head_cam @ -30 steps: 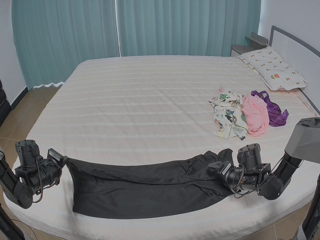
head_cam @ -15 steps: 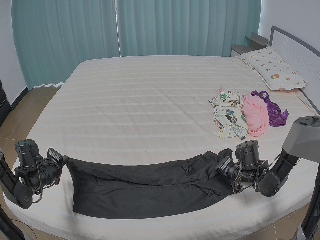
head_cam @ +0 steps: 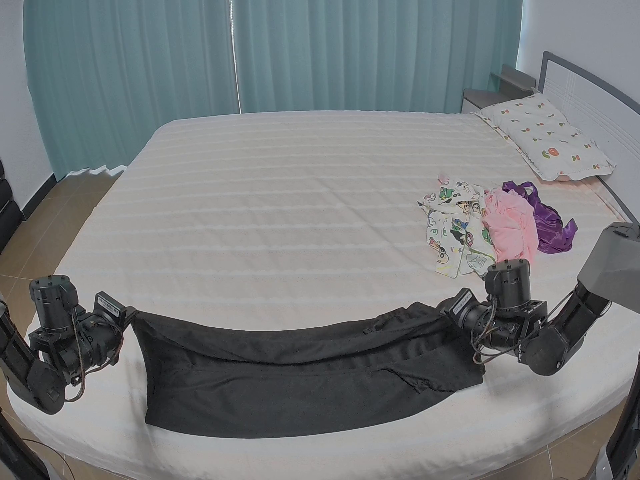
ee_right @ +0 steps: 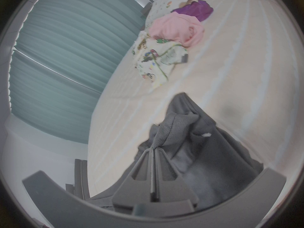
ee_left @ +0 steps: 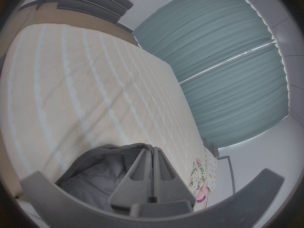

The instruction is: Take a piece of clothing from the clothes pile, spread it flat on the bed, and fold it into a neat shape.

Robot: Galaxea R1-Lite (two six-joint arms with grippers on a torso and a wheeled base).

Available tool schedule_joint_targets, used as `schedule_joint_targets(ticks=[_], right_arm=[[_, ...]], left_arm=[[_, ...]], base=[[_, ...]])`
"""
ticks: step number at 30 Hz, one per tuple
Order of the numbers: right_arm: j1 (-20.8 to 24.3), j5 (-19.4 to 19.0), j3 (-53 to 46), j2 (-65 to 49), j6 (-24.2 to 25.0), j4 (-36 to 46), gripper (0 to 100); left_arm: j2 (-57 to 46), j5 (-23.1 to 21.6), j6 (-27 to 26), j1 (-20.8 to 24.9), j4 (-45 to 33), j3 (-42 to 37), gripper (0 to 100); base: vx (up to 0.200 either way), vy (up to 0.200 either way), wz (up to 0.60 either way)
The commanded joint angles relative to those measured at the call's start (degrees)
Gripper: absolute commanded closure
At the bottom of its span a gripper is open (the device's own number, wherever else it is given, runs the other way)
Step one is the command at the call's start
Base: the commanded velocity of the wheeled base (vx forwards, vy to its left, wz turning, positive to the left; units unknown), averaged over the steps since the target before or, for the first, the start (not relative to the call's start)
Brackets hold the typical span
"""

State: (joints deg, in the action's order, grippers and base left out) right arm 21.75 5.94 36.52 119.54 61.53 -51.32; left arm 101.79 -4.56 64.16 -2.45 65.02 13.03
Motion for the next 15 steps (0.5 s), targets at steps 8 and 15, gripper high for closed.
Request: schedule_joint_targets(ticks=[8, 15], right_arm=[[-1.71, 0.83, 5.84, -0.54, -3.61, -3.08, 100], [-1.18, 0.74, -3.04, 3.95, -4.66, -16.97, 100]], left_arm=[[0.95, 0.69, 0.44, -0.45, 0.19, 7.45, 100], [3.15, 0.69, 2.02, -1.42, 2.39, 4.55, 100]], base=[[0.000, 0.000, 0.00], [0.000, 0.000, 0.00]])
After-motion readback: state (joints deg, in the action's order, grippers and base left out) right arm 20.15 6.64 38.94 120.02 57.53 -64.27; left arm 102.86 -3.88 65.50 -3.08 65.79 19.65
